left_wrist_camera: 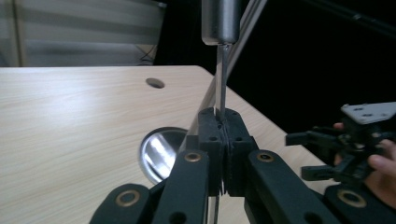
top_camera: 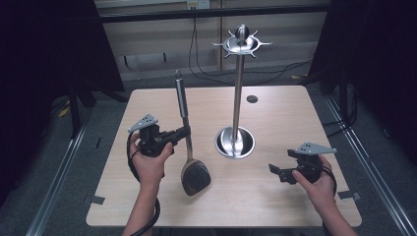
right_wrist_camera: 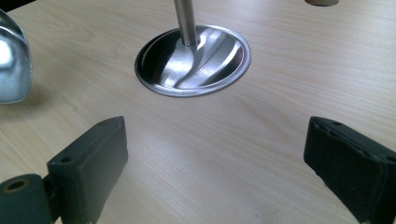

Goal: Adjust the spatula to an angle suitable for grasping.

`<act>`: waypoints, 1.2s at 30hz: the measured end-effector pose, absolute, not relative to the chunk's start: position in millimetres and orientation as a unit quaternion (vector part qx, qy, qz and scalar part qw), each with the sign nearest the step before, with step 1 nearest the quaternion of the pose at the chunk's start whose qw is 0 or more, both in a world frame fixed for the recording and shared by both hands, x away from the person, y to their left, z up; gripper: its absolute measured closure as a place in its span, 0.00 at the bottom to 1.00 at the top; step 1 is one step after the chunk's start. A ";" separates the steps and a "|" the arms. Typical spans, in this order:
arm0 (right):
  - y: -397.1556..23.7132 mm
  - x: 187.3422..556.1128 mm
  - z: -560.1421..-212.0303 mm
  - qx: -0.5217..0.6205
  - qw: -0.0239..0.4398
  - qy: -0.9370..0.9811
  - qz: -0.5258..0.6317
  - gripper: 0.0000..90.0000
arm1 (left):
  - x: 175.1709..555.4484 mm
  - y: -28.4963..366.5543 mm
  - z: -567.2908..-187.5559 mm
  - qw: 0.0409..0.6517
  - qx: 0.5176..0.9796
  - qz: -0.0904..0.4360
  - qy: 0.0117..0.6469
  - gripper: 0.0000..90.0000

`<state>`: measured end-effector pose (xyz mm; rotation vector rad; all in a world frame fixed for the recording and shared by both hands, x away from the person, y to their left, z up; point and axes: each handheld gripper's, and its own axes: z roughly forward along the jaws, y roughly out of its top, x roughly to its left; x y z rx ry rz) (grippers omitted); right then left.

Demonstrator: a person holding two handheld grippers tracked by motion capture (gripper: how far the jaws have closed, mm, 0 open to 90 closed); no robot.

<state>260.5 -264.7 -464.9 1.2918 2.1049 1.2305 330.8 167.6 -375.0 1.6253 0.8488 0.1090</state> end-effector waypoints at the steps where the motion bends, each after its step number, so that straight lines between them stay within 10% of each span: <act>1: -264.8 260.5 -465.0 0.459 0.191 0.749 0.437 0.06 | 330.4 166.7 -373.6 0.612 0.698 0.041 0.369 0.99; 36: -263.7 261.3 -466.5 0.458 0.189 0.752 0.435 0.06 | 322.3 124.6 -332.3 0.637 0.722 0.000 0.270 0.99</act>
